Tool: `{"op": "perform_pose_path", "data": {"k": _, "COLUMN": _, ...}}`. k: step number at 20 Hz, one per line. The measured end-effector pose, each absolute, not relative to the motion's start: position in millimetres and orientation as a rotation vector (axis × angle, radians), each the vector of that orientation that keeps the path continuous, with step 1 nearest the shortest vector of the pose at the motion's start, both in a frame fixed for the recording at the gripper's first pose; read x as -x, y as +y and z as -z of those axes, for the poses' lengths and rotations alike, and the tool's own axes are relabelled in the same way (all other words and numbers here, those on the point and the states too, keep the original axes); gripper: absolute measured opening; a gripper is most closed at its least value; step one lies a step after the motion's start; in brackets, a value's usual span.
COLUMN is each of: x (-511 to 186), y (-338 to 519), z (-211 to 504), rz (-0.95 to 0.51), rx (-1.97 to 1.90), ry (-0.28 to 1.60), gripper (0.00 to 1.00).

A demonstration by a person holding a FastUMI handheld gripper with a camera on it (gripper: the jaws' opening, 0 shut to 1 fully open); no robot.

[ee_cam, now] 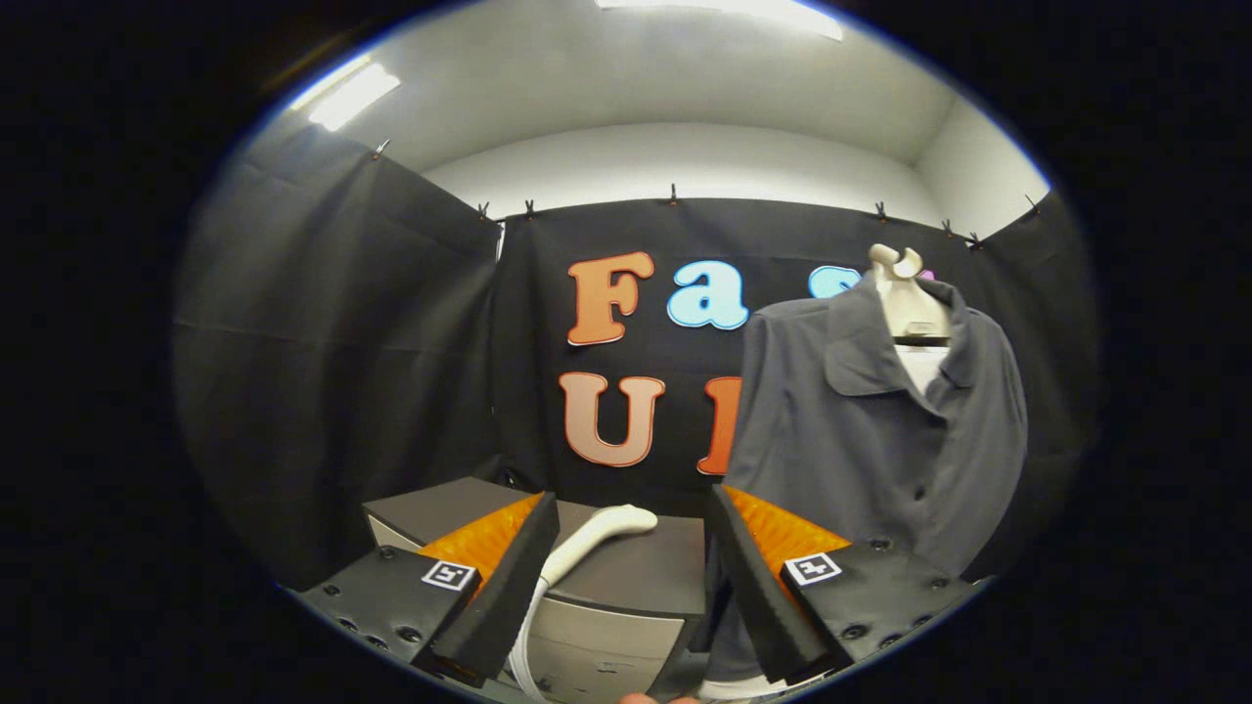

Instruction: Iron the clothes twice with a garment steamer, once on the left side and once on the right side.

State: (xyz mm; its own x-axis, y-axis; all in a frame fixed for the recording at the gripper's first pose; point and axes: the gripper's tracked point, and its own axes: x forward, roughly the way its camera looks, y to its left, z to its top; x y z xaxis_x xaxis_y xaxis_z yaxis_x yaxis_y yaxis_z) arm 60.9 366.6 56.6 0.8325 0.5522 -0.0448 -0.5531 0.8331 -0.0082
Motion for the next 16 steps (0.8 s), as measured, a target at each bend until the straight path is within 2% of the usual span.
{"op": "perform_pose_path", "data": {"k": 3, "x": -96.5, "y": 419.3, "z": -66.8, "rz": -0.615, "rx": 0.028, "ry": 0.015, "gripper": 0.98}}
{"op": "perform_pose_path", "data": {"k": 6, "x": -136.5, "y": 467.7, "z": -46.6, "rz": -0.631, "rx": -0.038, "ry": 0.112, "gripper": 0.98}}
{"op": "perform_pose_path", "data": {"k": 9, "x": -168.3, "y": 507.1, "z": 1.8, "rz": -0.627, "rx": -0.081, "ry": 0.322, "gripper": 0.98}}
{"op": "perform_pose_path", "data": {"k": 13, "x": -211.3, "y": 513.0, "z": 88.6, "rz": -0.517, "rx": -0.042, "ry": 0.507, "gripper": 0.98}}
{"op": "perform_pose_path", "data": {"k": 16, "x": -217.8, "y": 507.5, "z": 146.5, "rz": -0.444, "rx": -0.015, "ry": 0.64, "gripper": 0.98}}
